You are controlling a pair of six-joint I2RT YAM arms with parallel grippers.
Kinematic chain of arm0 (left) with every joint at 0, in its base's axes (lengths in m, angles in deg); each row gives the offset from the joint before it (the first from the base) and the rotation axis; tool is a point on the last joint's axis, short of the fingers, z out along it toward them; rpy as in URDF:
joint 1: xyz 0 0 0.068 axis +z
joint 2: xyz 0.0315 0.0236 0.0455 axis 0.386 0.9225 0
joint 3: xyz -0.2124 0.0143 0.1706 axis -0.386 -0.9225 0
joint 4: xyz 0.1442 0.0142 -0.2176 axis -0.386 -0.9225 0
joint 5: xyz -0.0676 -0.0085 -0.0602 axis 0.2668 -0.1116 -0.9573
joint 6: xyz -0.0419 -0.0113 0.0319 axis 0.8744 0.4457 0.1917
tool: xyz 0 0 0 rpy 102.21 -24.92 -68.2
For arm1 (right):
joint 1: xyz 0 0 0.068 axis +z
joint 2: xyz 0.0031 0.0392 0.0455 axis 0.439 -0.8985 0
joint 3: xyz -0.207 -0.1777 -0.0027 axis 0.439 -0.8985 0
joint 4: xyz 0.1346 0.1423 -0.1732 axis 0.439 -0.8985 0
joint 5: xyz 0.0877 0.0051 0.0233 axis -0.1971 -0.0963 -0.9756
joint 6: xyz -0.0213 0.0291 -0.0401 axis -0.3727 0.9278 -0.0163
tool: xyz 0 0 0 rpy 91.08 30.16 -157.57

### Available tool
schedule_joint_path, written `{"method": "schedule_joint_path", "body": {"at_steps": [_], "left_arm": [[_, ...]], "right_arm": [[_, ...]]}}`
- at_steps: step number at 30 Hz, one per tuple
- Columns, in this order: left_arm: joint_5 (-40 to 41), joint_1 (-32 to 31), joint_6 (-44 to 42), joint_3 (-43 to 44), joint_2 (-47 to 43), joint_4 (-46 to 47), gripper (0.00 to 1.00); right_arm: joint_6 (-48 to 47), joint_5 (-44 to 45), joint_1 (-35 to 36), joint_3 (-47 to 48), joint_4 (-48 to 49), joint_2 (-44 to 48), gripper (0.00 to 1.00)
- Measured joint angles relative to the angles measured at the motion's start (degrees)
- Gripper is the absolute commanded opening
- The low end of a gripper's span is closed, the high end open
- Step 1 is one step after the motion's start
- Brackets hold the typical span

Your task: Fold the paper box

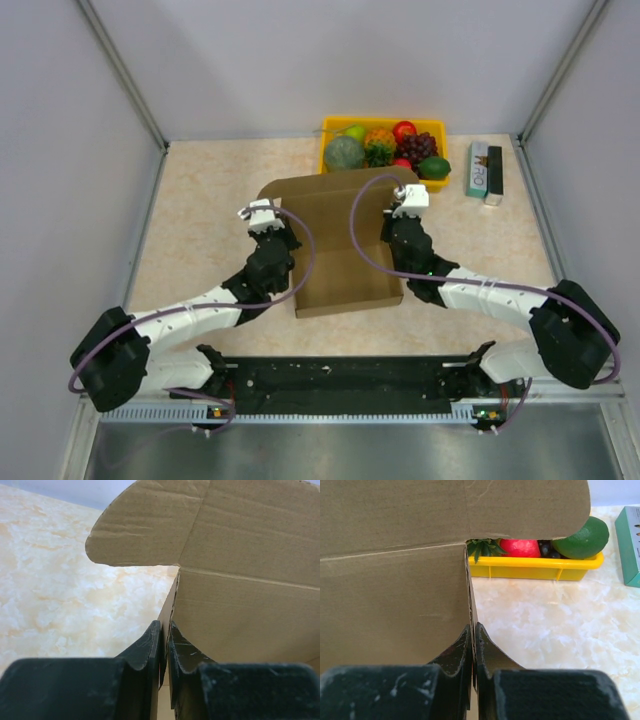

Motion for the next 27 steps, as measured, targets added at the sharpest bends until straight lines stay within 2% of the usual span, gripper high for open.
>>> {"method": "schedule_joint_path", "body": {"at_steps": [11, 17, 27], "left_arm": [[-2.19, -0.02, 4.44, -5.9, -2.03, 7.04, 0.15], [-1.2, -0.22, 10.12, -5.81, -1.95, 5.29, 0.14], [0.81, -2.47, 11.89, -7.26, -0.15, 5.2, 0.13]], "right_arm": [[-3.8, -1.95, 0.22, -7.08, 11.58, 1.38, 0.0], [-4.37, -1.73, 0.7, -7.5, 12.52, 1.38, 0.0], [-4.28, -1.73, 1.2, -11.3, 13.35, 2.6, 0.0]]}}
